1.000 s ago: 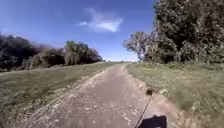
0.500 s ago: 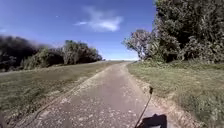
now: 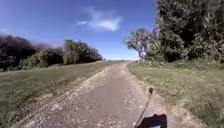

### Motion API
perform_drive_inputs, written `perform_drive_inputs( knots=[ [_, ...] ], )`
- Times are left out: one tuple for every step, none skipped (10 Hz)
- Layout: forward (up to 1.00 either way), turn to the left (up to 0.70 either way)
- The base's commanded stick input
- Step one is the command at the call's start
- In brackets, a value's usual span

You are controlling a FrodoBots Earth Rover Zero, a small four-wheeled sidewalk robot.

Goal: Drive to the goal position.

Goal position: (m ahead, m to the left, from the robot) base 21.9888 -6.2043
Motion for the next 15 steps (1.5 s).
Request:
perform_drive_inputs(
  knots=[
    [0.5,0.0],
    [0.5,0.0],
    [0.5,0.0],
    [0.5,0.0],
    [0.5,0.0],
    [0.5,0.0],
    [0.5,0.0],
    [0.5,0.0],
    [0.5,0.0],
    [0.5,0.0],
    [0.5,0.0],
    [0.5,0.0],
    [0.5,0.0],
    [0.5,0.0],
    [0.5,0.0]
  ],
)
